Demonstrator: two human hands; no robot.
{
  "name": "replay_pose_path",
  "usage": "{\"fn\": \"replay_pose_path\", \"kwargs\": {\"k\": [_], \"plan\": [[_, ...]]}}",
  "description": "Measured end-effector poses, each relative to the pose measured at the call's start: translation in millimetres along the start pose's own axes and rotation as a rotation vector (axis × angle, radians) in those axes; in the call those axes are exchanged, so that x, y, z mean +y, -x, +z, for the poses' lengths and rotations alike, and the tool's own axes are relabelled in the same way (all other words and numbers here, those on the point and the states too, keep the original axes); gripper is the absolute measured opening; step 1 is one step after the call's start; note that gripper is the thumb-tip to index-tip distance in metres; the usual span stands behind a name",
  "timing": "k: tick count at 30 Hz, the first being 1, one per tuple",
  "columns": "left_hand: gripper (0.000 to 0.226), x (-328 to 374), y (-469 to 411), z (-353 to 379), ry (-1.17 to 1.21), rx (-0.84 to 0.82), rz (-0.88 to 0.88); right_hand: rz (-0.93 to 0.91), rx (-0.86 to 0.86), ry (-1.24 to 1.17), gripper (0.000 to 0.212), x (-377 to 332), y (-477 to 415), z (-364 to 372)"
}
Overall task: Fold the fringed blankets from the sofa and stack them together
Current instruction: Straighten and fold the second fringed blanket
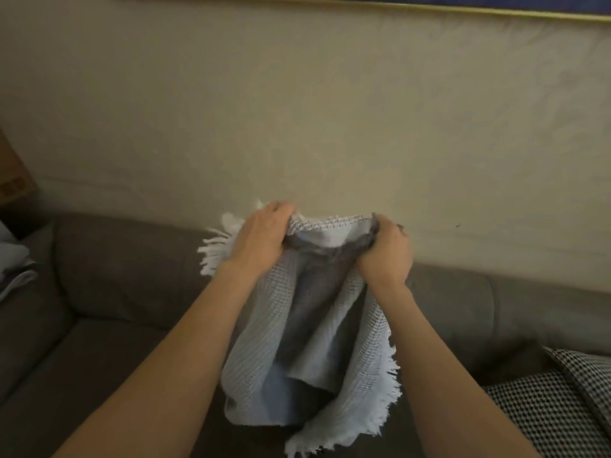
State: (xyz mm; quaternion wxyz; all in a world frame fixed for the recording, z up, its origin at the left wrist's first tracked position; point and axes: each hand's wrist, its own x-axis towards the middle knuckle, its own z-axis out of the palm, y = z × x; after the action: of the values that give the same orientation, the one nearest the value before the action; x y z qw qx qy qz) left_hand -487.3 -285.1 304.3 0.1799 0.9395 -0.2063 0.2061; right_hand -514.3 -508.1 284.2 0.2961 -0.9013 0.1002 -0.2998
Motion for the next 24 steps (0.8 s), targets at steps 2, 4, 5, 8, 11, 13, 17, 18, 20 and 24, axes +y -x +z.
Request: {"fn": "replay_pose_path", "kwargs": {"k": [2,4,5,8,11,13,17,18,20,24], "plan": [[0.017,-4.0,4.0,-5.3,-0.050,-0.182,-0.040,-0.144,-0.193,-0.032,0.022,0.8,0.4,0.7],[0.012,-7.3,7.3,-7.1,-0.171,-0.090,-0.115,-0.246,-0.696,0.129,0.020,-0.8,3.4,3.5],[0.014,-7.3,10.7,-10.2,-0.224,0.054,-0.157,-0.225,-0.908,0.177,0.018,-0.6,5.0,4.4],[0.023,-8.5,15.1,-15.0,-0.325,0.359,-0.257,-0.113,-0.833,-0.028,0.021,1.0,2.4,10.0],[0.022,-22.3,11.1,-22.5,-0.307,-0.053,-0.321,-0.046,-0.271,-0.040,0.007,-6.4,3.8,12.5],[0.049,-30.1,8.6,-34.4,-0.183,-0.545,-0.332,-0.112,-0.347,-0.020,0.008,-13.1,4.8,10.9],[0.041,-24.9,13.9,-30.2,0.124,-0.591,-0.224,-0.071,-0.584,-0.026,0.023,-7.6,10.7,11.8],[0.033,-24.7,15.8,-23.9,0.162,-0.533,-0.232,-0.037,-0.571,-0.068,0.023,-2.8,11.4,13.8],[0.024,-27.7,25.0,-12.2,0.195,-0.451,-0.291,0.016,-0.584,-0.112,0.013,4.3,14.0,16.3],[0.053,-27.2,49.7,7.3,0.333,-0.323,-0.449,0.129,-0.554,-0.204,0.061,18.6,22.9,16.8]]}}
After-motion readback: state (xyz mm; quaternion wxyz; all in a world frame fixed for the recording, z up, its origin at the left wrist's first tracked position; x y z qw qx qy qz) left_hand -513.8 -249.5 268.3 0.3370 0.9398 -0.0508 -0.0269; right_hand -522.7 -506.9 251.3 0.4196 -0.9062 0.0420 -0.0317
